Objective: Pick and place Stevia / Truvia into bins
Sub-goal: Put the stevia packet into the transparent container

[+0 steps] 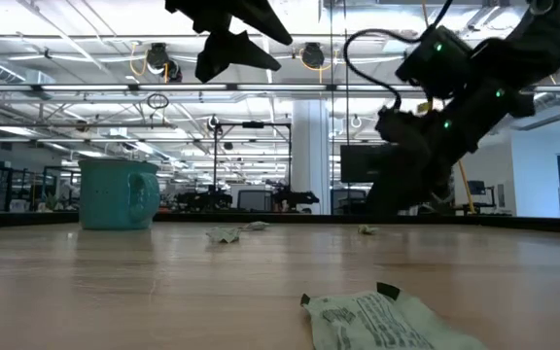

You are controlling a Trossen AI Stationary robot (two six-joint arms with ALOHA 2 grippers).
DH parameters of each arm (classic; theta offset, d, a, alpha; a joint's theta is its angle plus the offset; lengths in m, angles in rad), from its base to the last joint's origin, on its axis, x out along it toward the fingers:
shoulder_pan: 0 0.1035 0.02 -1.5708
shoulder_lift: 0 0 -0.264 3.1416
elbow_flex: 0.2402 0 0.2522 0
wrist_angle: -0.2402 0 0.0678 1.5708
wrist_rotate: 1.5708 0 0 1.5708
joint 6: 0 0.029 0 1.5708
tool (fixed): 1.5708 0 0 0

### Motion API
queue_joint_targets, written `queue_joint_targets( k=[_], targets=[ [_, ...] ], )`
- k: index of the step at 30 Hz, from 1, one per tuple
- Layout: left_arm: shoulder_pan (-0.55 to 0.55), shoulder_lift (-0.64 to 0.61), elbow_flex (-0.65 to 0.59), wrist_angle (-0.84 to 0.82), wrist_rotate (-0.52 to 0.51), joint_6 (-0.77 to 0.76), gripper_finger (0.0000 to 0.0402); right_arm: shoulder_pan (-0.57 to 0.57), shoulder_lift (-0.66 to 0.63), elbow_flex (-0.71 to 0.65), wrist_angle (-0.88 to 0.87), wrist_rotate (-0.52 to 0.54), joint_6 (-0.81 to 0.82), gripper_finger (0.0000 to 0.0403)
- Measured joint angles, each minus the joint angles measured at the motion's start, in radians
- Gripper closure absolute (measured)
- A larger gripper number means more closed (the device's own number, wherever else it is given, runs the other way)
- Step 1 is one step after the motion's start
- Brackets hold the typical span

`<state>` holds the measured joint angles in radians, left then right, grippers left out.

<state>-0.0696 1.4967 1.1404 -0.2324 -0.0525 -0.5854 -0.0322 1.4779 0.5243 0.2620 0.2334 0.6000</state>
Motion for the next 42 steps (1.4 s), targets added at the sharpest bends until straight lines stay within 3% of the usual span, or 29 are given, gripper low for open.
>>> queue_joint_targets(
  k=[7,15,21,28,35,42],
  targets=[
    [0.002,0.000,0.000,-0.001,-0.002,-0.003,0.0229,0.011,0.122,0.001,0.032,0.184,0.031,0.0198],
    [0.002,0.001,0.000,-0.002,-0.002,0.000,0.0229,0.011,0.152,0.004,0.036,0.200,0.031,0.0220],
    [0.002,0.001,0.000,-0.002,-0.002,0.004,0.0229,0.009,0.146,0.002,0.039,0.197,0.032,0.0290],
    [0.002,0.001,0.000,-0.003,-0.002,0.006,0.0229,0.010,0.150,0.000,0.110,0.118,0.049,0.0394],
    [0.002,0.001,0.000,-0.004,-0.002,0.011,0.0229,0.020,0.107,0.000,0.156,0.004,0.047,0.0401],
    [0.002,0.002,0.000,-0.006,-0.002,0.014,0.0229,0.075,-0.125,0.001,0.119,-0.063,0.012,0.0402]
  ],
)
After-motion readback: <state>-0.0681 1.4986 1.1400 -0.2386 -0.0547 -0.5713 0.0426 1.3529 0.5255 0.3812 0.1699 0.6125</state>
